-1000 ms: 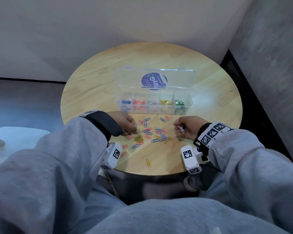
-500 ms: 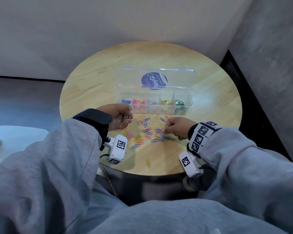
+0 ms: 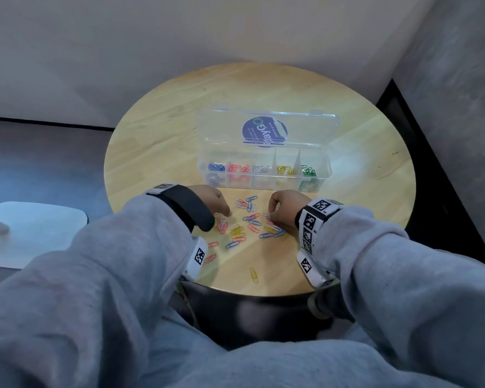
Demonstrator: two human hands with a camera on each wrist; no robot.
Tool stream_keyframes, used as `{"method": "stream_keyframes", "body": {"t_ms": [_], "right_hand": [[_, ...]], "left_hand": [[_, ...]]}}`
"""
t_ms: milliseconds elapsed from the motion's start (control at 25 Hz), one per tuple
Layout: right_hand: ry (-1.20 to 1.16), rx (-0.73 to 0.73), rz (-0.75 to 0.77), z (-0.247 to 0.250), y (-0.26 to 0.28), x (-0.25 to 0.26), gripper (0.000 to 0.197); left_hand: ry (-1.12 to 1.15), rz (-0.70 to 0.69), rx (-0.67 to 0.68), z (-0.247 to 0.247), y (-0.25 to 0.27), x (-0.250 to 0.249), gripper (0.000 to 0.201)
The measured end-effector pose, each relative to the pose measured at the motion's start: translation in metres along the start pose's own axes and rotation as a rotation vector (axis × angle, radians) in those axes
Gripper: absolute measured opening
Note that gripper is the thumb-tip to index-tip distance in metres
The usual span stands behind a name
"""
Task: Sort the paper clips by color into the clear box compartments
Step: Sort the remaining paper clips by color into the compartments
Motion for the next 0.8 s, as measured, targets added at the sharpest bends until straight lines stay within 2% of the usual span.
{"method": "stream_keyframes", "body": {"t_ms": [120,200,320,560,680,800], "right_hand": [[0.054,0.037,-0.006,-0.001,-0.002,0.002,0.020],[0.066,0.056,-0.014,-0.001,-0.001,0.000,0.022],[0.032,0.106,-0.026,0.000,0.003,-0.007,0.013],[-0.584,0.168,-0.313,0.007,0.010,-0.028,0.023],[-0.656,0.179,-0.350,0.003,0.009,-0.032,0.025],[-0.762,0.195,-0.377,0.002,0.009,-0.028,0.025]], "left_hand": [[-0.150,-0.135,-0.002,-0.011,0.000,-0.009,0.016],[-0.182,-0.138,0.027,-0.018,0.002,-0.015,0.014],[-0.280,-0.143,0.042,-0.029,-0.004,-0.018,0.011],[-0.352,-0.089,0.084,-0.043,-0.022,-0.007,0.023],[-0.244,-0.094,0.074,-0.032,-0.002,-0.013,0.009],[-0.024,-0.036,0.034,-0.013,0.005,-0.010,0.018]]}}
Point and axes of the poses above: each hand's wrist, its own y-axis away from the middle knuckle, its own z-axis out of the back of the hand, x = y × z, the point moved 4 cm from there along -y, towards the middle knuckle, and after that the axes turned 15 degrees about -x, right-handed, at the moved point
